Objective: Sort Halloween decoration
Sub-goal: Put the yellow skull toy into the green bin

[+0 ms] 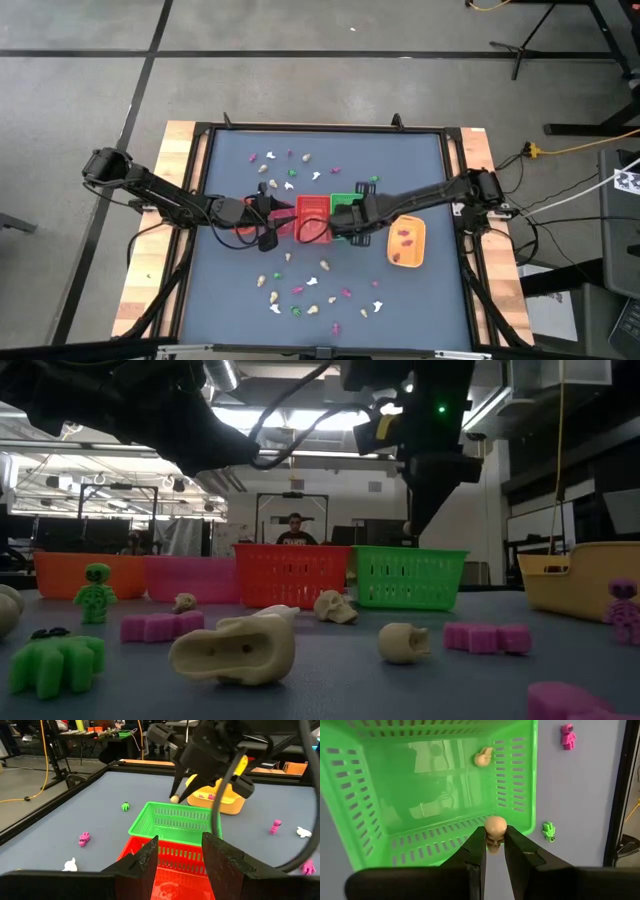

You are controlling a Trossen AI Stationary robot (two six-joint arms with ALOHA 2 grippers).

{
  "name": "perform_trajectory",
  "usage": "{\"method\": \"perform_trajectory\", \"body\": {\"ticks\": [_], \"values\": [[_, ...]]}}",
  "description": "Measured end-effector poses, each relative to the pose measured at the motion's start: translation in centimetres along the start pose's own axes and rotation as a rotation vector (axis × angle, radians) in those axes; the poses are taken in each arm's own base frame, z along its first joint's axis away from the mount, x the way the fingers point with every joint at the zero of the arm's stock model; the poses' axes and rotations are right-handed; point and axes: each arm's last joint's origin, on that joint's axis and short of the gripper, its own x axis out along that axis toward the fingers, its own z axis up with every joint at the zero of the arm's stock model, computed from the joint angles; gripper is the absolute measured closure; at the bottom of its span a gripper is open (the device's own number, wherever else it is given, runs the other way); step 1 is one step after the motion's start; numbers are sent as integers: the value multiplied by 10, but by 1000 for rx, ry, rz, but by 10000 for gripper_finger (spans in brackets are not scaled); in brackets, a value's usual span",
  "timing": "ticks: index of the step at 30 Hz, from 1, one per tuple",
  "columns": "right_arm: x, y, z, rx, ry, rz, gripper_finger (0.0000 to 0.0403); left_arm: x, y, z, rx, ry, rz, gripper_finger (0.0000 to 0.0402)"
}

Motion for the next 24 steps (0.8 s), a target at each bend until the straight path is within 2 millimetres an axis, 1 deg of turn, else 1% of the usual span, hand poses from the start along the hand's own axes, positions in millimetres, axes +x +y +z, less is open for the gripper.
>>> {"method": "perform_trajectory", "body": {"ticks": [3,24], "values": [[1,-2,0,7,3,0,349,0,0,0,0,0,0,266],[1,-1,0,6,0,8,349,0,0,0,0,0,0,265]]}}
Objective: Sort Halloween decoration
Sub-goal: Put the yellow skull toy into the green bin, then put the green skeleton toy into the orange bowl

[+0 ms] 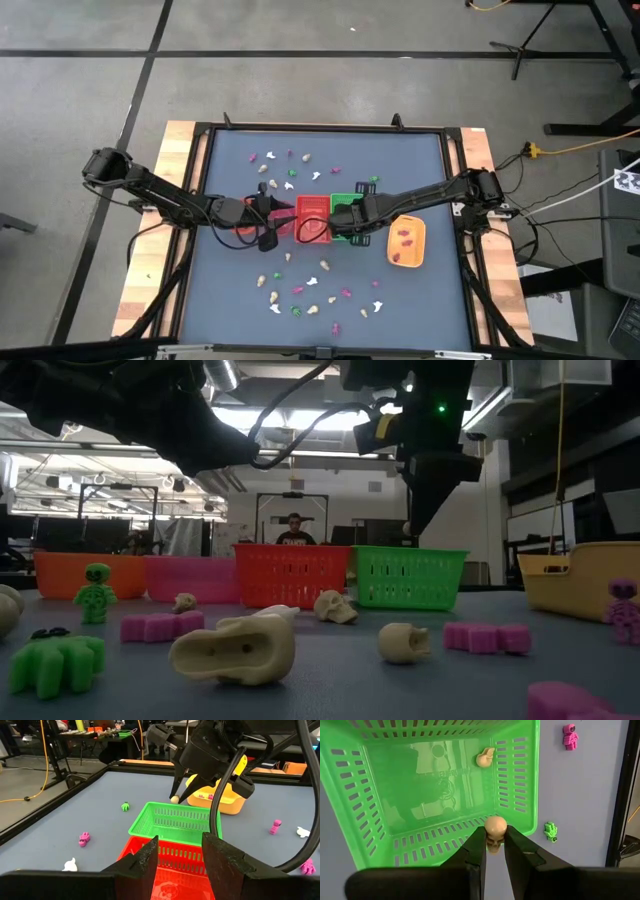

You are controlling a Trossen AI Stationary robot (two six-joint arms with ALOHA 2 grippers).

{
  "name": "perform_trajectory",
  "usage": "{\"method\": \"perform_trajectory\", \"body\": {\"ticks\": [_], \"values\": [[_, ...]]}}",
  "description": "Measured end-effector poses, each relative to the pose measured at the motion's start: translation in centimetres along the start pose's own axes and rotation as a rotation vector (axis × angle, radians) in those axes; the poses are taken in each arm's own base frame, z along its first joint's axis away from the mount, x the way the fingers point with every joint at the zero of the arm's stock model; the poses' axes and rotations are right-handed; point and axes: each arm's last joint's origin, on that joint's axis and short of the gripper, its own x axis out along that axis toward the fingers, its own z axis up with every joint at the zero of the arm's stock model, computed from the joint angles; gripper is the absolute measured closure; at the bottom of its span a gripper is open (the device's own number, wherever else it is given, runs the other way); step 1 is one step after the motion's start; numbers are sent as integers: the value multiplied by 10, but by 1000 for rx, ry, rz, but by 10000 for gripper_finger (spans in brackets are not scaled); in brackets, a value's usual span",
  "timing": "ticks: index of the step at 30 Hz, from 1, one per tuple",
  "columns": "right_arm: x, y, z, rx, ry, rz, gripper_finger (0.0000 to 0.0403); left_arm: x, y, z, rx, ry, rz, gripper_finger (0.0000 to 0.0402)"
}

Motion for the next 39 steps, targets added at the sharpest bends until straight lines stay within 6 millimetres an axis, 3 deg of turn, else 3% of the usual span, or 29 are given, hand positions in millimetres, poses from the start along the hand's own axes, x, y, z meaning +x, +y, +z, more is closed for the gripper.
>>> {"method": "perform_trajectory", "body": {"ticks": [17,28,39], "values": [[0,0,0,-1,0,0,347,0,0,0,0,0,0,265],[0,0,0,4,-5,1,268,0,0,0,0,0,0,265],[0,0,1,6,-5,1,260,-1,0,1,-4,-8,-1,265]]}}
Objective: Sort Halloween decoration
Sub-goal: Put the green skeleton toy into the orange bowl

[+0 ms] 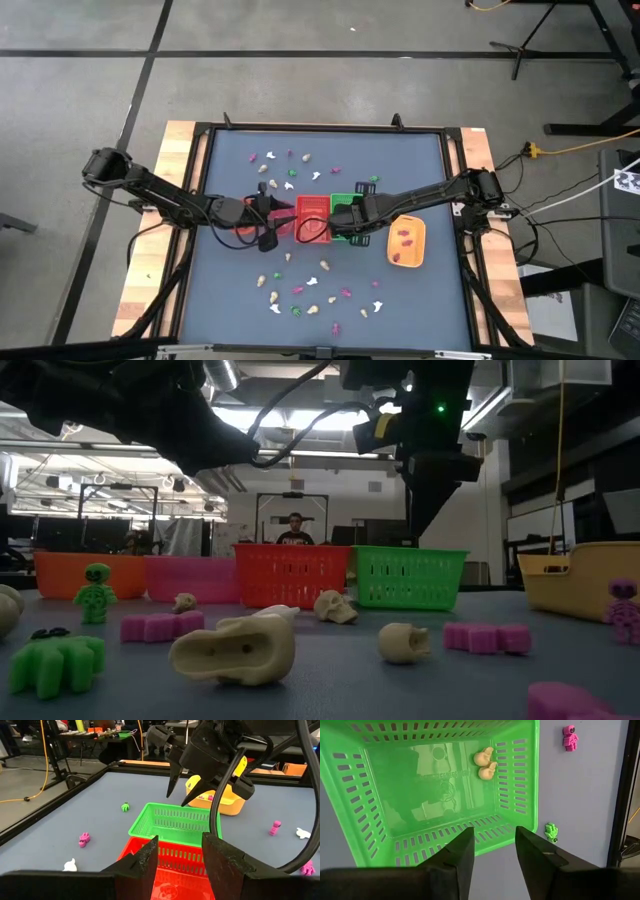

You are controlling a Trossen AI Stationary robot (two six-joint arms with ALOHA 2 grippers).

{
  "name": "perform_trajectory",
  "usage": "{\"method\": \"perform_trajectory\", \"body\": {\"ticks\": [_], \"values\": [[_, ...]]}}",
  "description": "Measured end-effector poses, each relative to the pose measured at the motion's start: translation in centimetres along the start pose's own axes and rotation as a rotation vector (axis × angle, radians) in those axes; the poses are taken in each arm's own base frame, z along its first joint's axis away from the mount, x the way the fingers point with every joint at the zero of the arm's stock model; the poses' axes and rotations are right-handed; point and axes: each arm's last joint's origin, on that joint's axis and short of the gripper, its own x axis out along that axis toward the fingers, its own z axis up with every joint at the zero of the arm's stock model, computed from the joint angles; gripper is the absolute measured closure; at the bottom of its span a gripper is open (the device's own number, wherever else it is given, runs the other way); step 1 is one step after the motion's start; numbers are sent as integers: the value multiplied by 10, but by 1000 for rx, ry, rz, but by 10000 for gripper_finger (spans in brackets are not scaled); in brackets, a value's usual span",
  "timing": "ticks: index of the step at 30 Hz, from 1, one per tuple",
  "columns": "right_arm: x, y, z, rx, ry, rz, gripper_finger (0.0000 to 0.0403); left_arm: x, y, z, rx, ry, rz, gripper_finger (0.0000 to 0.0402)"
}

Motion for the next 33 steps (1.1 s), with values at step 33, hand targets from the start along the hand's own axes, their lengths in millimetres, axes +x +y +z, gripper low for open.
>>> {"method": "perform_trajectory", "body": {"ticks": [33], "values": [[0,0,-1,-4,7,-1,260,-55,-77,-28,85,146,-412,266]]}}
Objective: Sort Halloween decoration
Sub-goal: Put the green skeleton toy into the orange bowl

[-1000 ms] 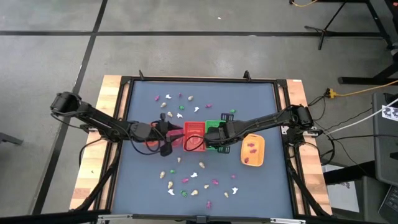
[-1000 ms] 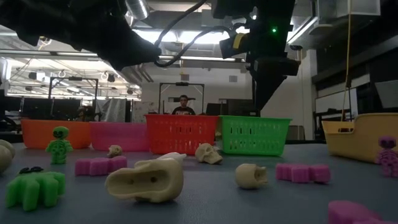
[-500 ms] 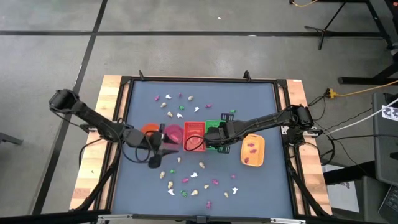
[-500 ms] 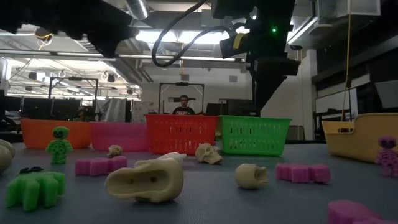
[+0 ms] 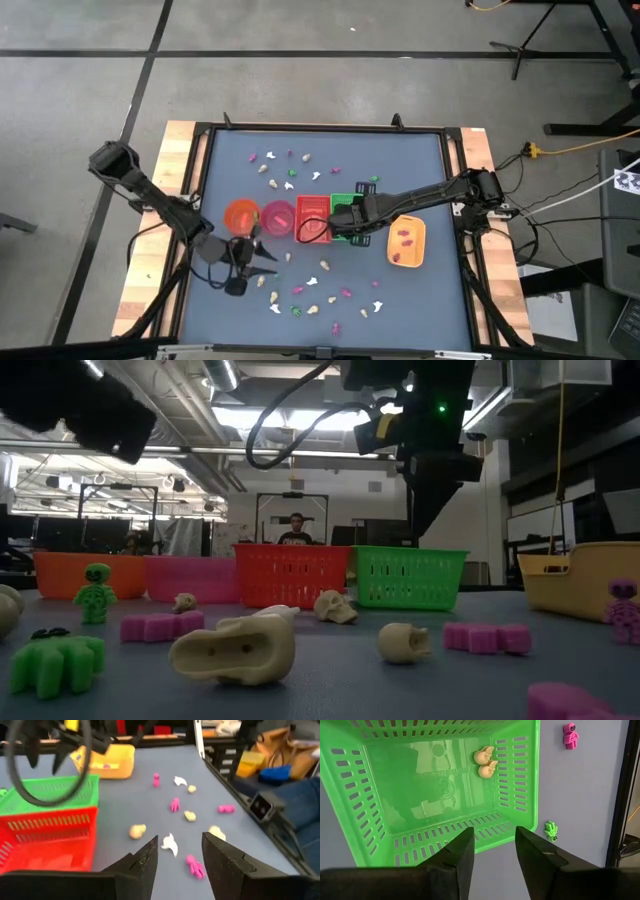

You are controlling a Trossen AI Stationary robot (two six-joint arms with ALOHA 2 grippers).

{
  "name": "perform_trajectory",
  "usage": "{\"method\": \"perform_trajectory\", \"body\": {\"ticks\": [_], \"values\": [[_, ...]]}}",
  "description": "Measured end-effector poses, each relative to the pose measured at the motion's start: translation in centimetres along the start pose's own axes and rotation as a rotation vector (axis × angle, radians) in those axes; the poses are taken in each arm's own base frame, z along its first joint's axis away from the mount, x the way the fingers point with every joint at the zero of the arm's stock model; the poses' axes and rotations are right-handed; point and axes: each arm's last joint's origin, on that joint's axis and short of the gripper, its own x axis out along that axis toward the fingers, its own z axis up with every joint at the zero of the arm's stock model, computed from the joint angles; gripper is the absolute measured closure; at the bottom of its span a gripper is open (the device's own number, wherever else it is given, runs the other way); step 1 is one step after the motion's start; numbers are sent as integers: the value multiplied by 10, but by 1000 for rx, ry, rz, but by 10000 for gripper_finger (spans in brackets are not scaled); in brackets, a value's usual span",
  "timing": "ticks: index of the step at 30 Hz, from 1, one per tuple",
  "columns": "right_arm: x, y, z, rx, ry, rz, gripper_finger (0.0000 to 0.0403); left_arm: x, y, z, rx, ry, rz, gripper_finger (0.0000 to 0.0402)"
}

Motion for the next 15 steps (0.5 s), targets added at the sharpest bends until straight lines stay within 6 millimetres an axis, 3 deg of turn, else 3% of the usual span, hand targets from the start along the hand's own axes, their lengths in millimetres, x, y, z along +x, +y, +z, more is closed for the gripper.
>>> {"method": "perform_trajectory", "body": {"ticks": [15], "values": [[0,0,0,-1,1,0,260,23,-13,-43,-51,120,74,266]]}}
